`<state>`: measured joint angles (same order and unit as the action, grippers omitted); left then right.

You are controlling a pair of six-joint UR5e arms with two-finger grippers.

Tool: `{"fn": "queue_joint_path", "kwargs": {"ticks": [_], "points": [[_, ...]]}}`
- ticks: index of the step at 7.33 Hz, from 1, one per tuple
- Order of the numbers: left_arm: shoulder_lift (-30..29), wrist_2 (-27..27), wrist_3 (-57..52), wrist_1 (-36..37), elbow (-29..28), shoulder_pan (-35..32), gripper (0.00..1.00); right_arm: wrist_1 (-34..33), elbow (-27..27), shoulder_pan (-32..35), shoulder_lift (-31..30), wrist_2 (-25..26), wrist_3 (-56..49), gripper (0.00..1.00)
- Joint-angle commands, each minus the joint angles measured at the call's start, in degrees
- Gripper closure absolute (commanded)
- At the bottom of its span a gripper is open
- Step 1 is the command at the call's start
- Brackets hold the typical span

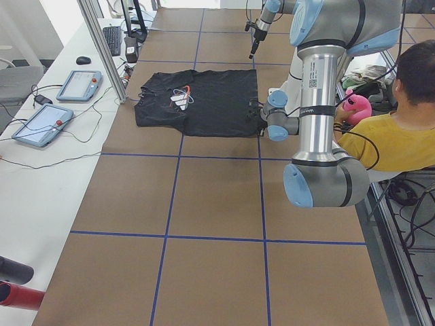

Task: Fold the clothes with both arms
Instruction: 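Grasp the hem corners nearest the robot with both grippers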

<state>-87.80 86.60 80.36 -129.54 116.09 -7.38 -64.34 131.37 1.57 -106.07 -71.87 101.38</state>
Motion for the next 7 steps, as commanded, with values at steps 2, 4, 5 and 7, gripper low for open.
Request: {"fn": "queue_joint_path", "kwargs": {"ticks": [2,4,5,7], "points": [[-0.2,-0.5,-0.1,-0.1,0.1,0.0,1.00,4.5,-7.3,-5.6,1.2,6.6,6.5,0.08],[-0.2,-0.5,-0.2,0.0,0.5,0.0,1.00,4.5,-8.2,-6.2,1.3,7.9,6.7,0.19],[-0.1,-0.6,-0.2,0.0,0.6,0.0,1.00,4.5,-8.5,-7.0,1.5,8.1,6.7,0.27],[-0.1,-0.5,-0.2,0.0,0.9,-0.1,1.00,4.2,-9.3,-8.2,3.8,8.3,6.6,0.43]]}}
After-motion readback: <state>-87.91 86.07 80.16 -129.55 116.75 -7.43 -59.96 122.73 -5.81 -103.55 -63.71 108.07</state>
